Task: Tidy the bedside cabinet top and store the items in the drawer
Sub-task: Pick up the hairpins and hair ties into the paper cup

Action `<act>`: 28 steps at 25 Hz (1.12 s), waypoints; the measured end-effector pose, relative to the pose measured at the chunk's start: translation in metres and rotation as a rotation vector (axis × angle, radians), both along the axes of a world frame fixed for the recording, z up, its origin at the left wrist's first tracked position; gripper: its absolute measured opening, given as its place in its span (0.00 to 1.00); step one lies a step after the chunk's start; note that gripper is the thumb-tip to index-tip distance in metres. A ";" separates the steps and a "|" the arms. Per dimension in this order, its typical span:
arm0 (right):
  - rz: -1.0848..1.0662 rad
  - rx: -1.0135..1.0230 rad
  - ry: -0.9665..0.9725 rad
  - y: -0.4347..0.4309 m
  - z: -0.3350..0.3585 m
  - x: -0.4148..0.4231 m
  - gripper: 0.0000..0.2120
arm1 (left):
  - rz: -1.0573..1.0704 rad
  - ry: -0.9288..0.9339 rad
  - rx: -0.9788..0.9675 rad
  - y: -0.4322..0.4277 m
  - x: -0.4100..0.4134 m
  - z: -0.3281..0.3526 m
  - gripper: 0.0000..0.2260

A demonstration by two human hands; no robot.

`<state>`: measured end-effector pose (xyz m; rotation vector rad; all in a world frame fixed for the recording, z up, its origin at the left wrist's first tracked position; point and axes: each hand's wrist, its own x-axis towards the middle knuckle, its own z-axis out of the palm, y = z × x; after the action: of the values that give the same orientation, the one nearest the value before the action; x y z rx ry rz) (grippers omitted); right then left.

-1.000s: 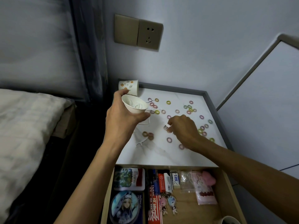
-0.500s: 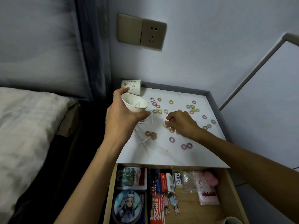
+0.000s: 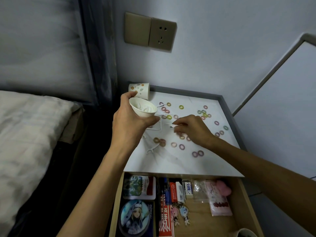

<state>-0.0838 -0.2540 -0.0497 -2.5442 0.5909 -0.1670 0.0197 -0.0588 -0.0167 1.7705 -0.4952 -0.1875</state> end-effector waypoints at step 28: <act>0.214 -0.212 0.030 0.037 -0.037 0.015 0.03 | 0.021 0.056 -0.014 0.012 0.005 0.002 0.38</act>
<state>-0.0687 -0.2166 -0.0864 -2.7983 0.3225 -0.1208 0.0242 -0.0473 -0.0152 1.7509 -0.4368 -0.2175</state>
